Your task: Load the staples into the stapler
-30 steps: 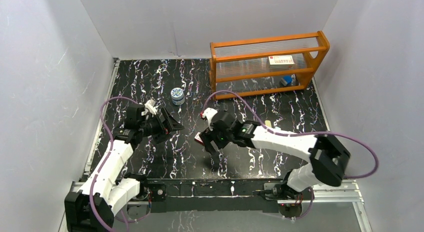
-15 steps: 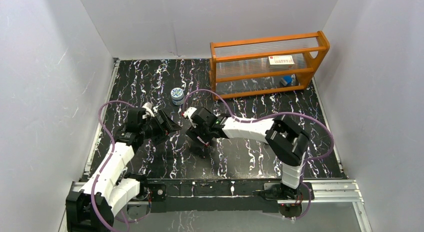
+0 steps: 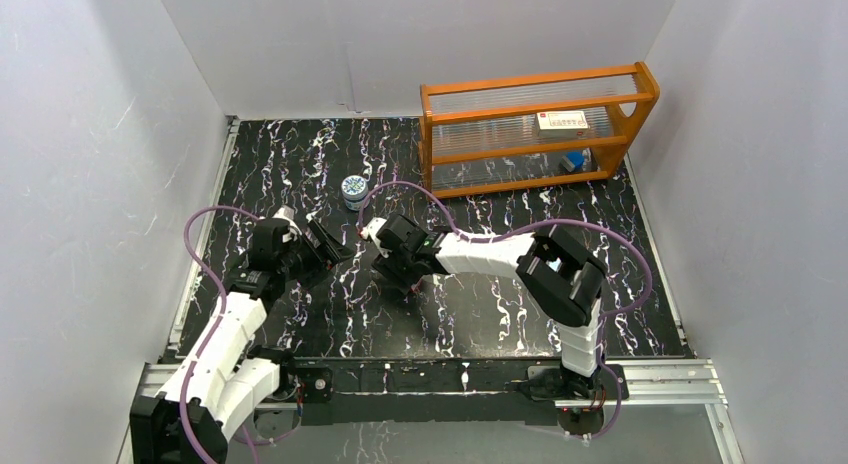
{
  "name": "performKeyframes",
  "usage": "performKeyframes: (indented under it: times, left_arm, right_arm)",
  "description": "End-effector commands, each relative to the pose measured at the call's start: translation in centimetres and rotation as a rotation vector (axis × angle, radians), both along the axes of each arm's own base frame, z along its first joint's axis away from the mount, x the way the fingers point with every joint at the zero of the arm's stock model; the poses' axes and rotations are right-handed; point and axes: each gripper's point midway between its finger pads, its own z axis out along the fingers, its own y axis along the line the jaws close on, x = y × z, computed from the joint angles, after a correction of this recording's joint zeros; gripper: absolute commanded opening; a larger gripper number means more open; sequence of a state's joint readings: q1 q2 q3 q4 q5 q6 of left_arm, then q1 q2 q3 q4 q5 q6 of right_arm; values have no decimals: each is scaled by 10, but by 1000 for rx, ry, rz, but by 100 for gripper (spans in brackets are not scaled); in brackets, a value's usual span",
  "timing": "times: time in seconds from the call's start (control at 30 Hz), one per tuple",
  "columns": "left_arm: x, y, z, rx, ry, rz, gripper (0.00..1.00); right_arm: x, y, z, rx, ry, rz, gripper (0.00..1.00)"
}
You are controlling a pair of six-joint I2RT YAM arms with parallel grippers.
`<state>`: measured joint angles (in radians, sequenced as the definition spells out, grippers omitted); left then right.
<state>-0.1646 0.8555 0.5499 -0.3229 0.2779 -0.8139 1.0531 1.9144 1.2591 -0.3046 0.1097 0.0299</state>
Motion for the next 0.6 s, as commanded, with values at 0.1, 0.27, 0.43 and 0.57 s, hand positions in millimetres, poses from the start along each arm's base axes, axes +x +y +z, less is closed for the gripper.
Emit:
performKeyframes:
  times: [0.1, 0.27, 0.43, 0.57]
  left_arm:
    - [-11, 0, -15, -28, 78, 30, 70]
    - [-18, -9, -22, -82, 122, 8, 68]
    - [-27, -34, -19, -228, 142, -89, 68]
    - [-36, -54, -20, -376, 184, -172, 68]
  right_arm:
    - [5, 9, 5, 4, -29, 90, 53]
    - [-4, 10, 14, 37, -42, 197, 46]
    - [-24, 16, 33, 152, -32, 348, 43]
    - [-40, 20, 48, 246, -24, 428, 43]
